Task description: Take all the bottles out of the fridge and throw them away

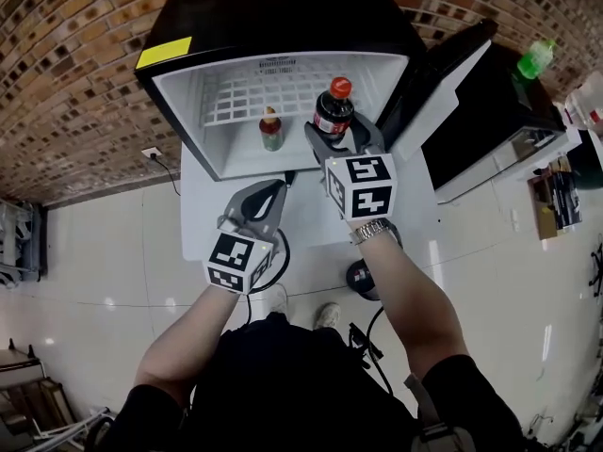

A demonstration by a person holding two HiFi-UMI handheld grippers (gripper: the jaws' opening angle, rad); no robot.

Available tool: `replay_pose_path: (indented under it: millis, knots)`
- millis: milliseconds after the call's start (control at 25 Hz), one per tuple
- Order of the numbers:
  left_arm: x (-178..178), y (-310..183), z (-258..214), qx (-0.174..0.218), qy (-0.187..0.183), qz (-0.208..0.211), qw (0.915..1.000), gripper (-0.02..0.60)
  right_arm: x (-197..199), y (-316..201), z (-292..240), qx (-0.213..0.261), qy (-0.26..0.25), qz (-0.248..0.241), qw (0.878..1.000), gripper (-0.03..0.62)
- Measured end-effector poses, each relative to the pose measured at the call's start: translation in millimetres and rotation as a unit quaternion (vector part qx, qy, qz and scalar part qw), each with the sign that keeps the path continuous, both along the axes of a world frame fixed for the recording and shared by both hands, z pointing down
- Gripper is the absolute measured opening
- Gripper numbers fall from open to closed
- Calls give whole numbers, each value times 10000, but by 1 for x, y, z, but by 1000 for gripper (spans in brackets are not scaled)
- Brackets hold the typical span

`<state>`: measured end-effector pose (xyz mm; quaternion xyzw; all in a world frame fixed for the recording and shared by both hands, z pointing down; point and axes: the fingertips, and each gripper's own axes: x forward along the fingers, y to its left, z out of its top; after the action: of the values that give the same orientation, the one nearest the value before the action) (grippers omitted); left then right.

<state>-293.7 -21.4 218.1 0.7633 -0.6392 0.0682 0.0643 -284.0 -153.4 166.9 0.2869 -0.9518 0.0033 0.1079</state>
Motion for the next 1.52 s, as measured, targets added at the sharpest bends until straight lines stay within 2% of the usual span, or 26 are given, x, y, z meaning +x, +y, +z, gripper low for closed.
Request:
replay_pose_path:
  millis: [160, 320, 560, 800, 1000, 1120, 1400, 1520]
  knots:
    - [44, -13, 3, -60, -10, 323, 9995, 4, 53, 21, 1, -42, -53, 40, 10000, 305]
    - [101, -18, 17, -191, 40, 769, 9969, 3, 127, 43, 32, -267, 132, 289, 9991, 305]
    - [201, -23, 48, -473, 15, 1423, 9887, 4, 242, 67, 103, -845, 494, 731, 9925, 305]
    - [292, -24, 100, -902, 13, 1946, 9767, 3, 340, 87, 197, -1627, 840, 1125, 9766, 304]
    - [349, -23, 159, -1364, -53, 2391, 9614, 3, 394, 102, 290, -2398, 1108, 1433, 9538, 304]
    - [377, -16, 201, -1713, -54, 2737, 9464, 4, 412, 116, 343, -2875, 1165, 1657, 9361, 304]
    - [421, -6, 321, -2387, -131, 3355, 9112, 3, 450, 141, 489, -3948, 1214, 2292, 8814, 304]
    - [432, -5, 371, -2566, -187, 3506, 9005, 3, 461, 142, 552, -4316, 1162, 2549, 8575, 304]
